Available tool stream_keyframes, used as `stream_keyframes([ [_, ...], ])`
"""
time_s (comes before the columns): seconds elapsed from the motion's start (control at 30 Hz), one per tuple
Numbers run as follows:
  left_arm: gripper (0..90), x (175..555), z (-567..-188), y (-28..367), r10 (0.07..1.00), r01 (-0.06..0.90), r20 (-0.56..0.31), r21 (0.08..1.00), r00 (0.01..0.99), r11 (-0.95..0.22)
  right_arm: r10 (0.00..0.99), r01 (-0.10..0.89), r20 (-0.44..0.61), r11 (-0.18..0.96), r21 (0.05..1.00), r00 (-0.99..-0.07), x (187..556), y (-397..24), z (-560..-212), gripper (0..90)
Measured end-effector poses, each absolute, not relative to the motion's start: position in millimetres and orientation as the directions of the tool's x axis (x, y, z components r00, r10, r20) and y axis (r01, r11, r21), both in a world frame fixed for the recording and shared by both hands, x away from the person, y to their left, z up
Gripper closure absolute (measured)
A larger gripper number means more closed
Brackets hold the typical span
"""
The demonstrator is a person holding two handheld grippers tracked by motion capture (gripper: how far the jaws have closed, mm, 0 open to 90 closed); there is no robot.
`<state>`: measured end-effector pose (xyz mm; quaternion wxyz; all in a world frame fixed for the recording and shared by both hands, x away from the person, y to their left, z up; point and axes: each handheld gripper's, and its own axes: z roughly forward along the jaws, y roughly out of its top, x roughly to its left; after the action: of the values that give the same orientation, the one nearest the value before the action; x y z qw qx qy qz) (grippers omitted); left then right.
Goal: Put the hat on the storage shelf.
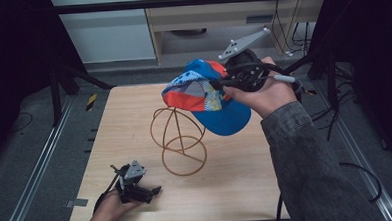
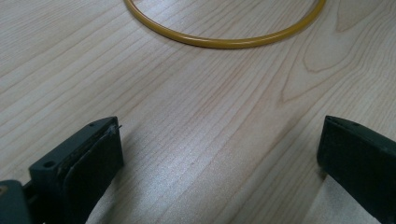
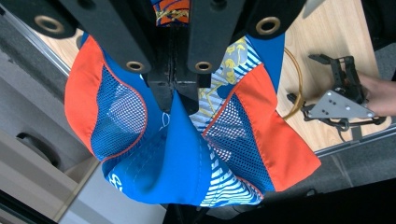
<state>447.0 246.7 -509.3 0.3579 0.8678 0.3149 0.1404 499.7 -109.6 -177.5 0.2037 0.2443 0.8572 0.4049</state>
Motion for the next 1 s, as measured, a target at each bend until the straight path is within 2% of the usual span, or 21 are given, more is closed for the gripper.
stream_keyframes([
  [0.53, 0.0, 447.1, -509.4, 246.7, 0.648, 0.446, 0.017, 0.711, 0.762, -0.544, 0.524, 0.226, -0.166, 0.603, 0.765, -0.836, 521.9, -58.9, -176.6, 89.9],
  [1.0, 0.0, 447.1, -509.5, 246.5, 0.648, 0.447, 0.015, 0.712, 0.762, -0.542, 0.478, 0.237, -0.153, 0.657, 0.715, -0.865, 537.8, -22.6, -193.1, 89.9],
])
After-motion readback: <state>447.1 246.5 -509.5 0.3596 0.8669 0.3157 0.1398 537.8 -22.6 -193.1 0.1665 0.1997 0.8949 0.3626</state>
